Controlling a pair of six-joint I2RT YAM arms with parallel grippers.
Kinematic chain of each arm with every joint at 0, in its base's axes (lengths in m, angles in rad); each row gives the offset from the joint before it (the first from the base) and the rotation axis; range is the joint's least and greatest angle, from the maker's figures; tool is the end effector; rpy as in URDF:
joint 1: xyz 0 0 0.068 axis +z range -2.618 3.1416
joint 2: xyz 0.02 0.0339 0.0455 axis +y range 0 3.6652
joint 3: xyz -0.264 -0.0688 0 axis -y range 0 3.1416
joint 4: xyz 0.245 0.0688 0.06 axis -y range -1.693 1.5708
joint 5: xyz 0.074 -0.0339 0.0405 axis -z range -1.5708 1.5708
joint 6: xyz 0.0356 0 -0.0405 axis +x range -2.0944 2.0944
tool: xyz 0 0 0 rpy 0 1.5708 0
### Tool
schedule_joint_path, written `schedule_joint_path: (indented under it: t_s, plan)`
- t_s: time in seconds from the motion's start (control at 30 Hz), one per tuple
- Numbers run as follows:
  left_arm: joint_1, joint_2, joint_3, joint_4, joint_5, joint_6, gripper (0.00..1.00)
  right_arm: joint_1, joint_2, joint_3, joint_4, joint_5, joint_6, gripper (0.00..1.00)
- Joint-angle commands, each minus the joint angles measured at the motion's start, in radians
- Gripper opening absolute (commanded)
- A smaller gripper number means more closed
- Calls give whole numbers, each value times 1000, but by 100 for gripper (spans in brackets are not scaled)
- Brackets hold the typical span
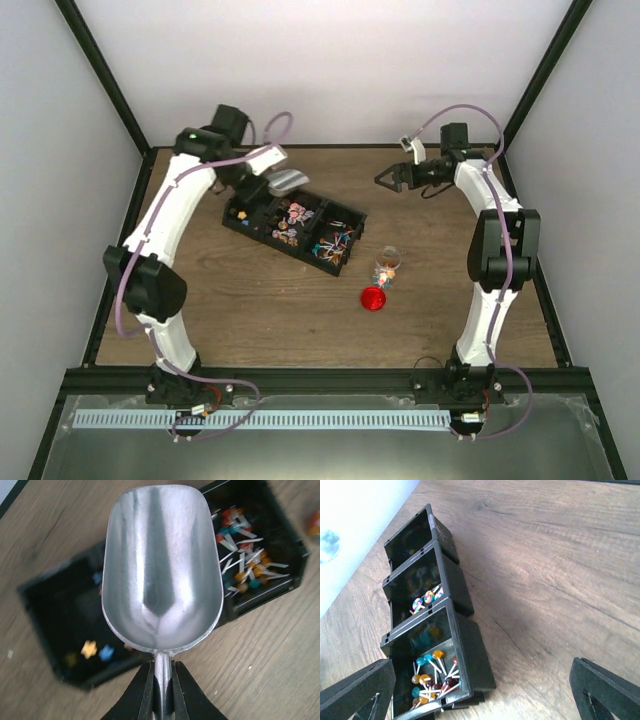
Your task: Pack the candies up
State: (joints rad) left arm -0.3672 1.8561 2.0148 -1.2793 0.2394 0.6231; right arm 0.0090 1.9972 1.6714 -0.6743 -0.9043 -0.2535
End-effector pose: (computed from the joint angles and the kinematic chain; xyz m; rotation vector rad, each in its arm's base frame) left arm 0.3460 -0.1421 0.3670 1.3265 2.3024 -0.2392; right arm 0.4321 0.0319 0.2515 -0.6227 2.2260 1.0213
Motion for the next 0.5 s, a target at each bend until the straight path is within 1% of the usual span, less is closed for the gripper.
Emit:
schedule_joint_path:
  t_s: [0.0,0.07,0.17,0.33,0.47]
  plan:
    - [131,-75,-87,17,-35,-76,4,51,58,93,-54,14,-38,98]
    - [183,-87,-129,16,-76,-84,4,77,78,121,-66,32,-52,97]
    - [220,-108,-206,29,-161,-64,4,122,114,180,-91,66,-84,96]
    - [234,-123,-322,49,-221,-40,4,208,172,280,-107,135,-114,94]
    - [234,-99,-364,60,-258,-30,4,275,224,351,-99,201,-136,92]
